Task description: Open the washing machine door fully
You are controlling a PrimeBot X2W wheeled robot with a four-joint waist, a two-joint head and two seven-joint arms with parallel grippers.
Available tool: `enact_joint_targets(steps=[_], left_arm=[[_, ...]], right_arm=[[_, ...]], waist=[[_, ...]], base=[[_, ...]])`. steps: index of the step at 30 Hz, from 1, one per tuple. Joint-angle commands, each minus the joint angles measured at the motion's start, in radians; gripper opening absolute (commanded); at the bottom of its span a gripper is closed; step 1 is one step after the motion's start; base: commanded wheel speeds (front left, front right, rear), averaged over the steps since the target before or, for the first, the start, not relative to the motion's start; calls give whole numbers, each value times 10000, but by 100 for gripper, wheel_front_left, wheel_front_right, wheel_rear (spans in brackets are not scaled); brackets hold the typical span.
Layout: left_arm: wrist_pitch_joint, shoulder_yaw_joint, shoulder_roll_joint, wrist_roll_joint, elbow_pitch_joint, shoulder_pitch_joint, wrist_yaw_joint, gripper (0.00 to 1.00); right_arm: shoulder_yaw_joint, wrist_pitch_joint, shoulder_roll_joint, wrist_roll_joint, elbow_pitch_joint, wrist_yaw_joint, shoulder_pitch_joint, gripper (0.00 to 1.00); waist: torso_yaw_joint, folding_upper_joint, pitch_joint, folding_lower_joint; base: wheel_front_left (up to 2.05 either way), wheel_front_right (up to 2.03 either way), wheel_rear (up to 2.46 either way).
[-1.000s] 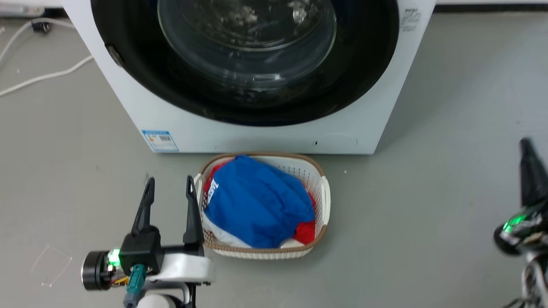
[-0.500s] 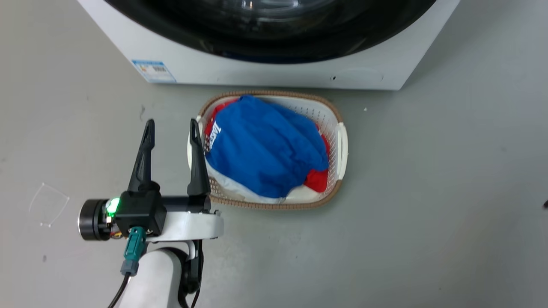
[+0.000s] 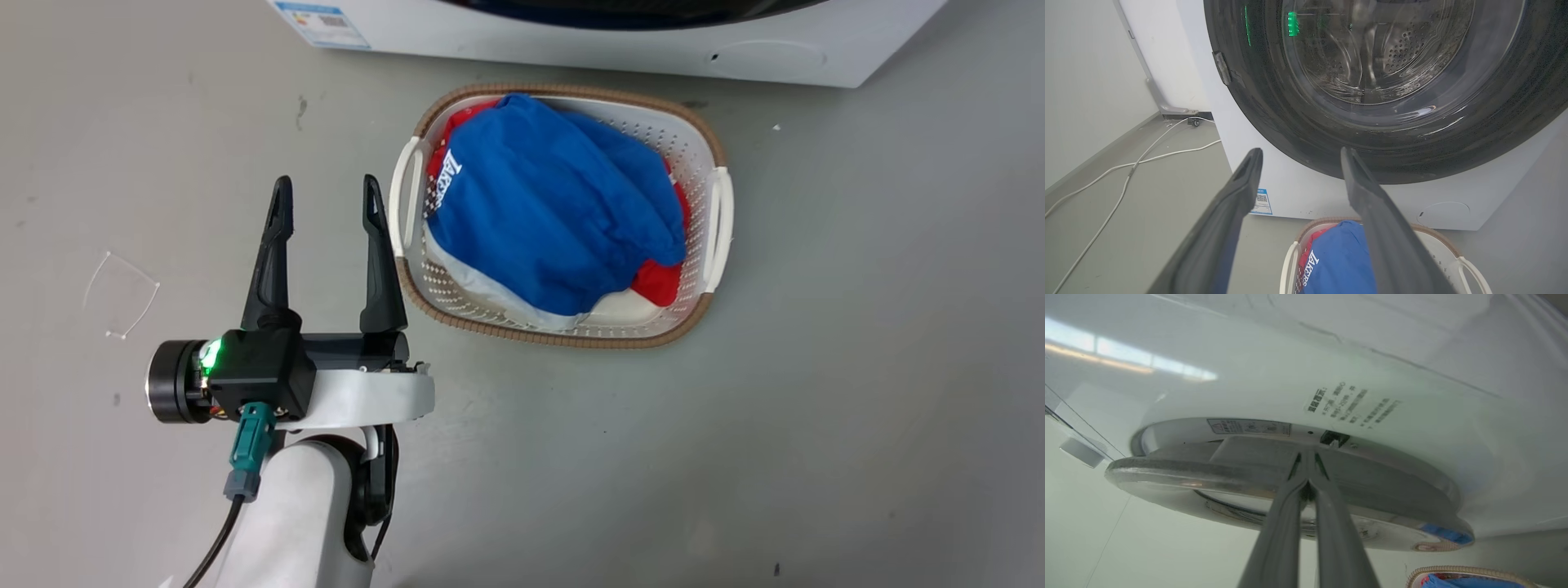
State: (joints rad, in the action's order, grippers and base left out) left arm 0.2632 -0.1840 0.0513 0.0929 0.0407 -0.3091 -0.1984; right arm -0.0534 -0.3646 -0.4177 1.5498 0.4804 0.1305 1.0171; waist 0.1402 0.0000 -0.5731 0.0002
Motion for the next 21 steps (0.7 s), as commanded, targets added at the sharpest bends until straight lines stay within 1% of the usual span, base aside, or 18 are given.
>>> enact_joint_targets(steps=[1, 6, 10, 14, 21], left_arm=[[26, -17, -14, 50, 22, -93, -65, 100], [26, -66, -14, 106, 49, -141, -138, 100], [26, -126, -14, 136, 71, -229, -139, 100], [26, -190, -14, 163, 65, -306, -165, 100], [24, -294, -14, 245, -84, -311, -253, 100]], right_arm=[[93, -161, -86, -26, 81, 4, 310, 0], [240, -246, -54, -135, 329, 4, 894, 0], [582, -451, -115, -399, 484, 4, 1321, 0], [825, -633, -10, -539, 583, 4, 1646, 0], [1038, -990, 127, -430, 516, 15, 1396, 0]], waist=[[182, 0, -193, -2], [314, 0, -405, -2], [392, 0, -590, -2], [448, 0, -734, -2], [453, 0, -608, -2]], base=[[0, 0, 0], [0, 0, 0], [0, 0, 0], [0, 0, 0], [0, 0, 0]])
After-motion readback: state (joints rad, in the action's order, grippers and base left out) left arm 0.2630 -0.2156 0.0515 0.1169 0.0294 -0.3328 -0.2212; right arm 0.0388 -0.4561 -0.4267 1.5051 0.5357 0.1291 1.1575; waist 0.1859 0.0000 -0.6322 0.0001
